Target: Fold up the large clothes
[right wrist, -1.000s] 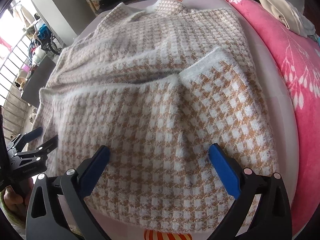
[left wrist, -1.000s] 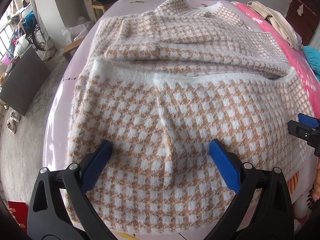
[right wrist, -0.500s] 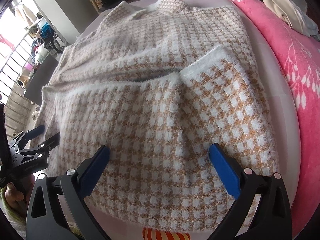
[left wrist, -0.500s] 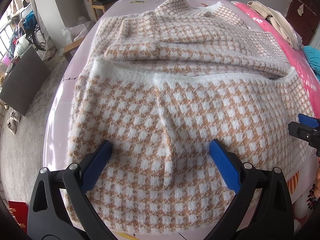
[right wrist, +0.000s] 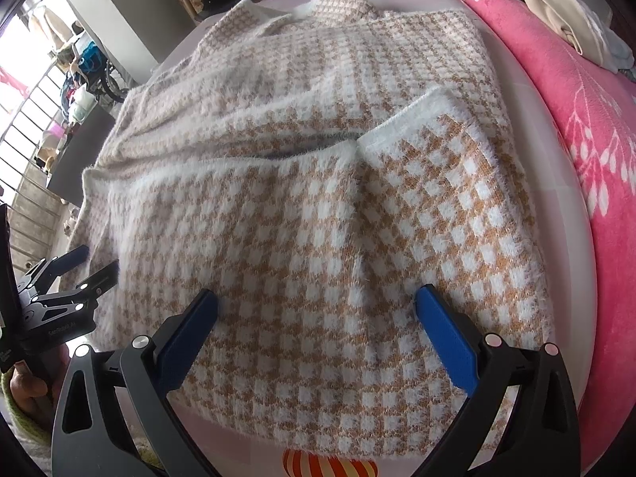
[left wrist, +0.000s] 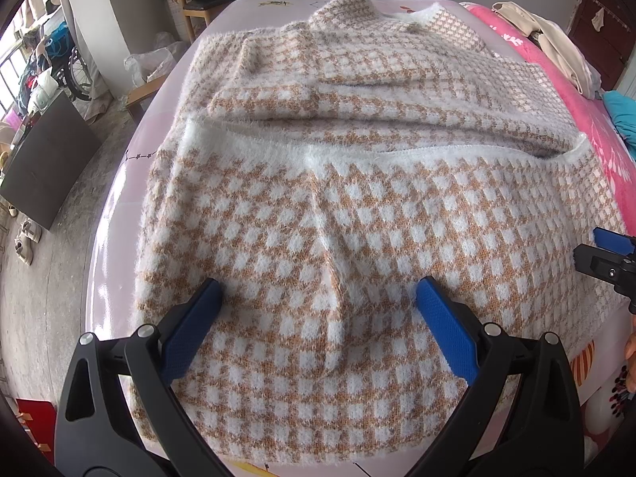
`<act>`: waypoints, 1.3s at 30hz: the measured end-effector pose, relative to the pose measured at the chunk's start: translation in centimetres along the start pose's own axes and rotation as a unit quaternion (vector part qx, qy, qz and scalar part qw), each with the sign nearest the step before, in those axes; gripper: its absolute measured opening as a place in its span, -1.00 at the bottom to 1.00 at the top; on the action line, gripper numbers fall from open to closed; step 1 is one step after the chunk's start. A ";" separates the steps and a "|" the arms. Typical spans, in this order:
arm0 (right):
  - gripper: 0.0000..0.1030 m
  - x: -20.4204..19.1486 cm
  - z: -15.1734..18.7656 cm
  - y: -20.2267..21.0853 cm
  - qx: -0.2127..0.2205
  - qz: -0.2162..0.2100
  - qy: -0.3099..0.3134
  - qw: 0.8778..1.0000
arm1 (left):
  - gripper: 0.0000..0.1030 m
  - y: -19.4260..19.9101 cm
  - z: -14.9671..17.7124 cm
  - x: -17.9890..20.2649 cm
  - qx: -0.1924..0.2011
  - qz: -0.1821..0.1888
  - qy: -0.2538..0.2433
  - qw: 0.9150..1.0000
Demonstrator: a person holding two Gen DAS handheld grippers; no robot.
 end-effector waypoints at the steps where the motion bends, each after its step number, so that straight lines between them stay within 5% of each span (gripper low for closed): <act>1: 0.88 0.0 0.0 0.0 0.000 0.000 0.000 1.000 | 0.84 0.0 0.0 0.0 0.000 0.000 0.000 1.000; 39: 0.88 -0.3 -0.2 -0.4 -0.010 0.009 0.007 1.000 | 0.84 0.0 0.0 0.0 -0.001 -0.001 0.000 1.000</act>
Point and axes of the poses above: each gripper's, at about its wrist camera, not at the fingertips, and y roughly against the way its jaws point, x to its right, z to its underside, the point moved 3 cm from there along -y, roughly the way its jaws point, and after that the axes turned 9 degrees about y, right-handed, at the moved point
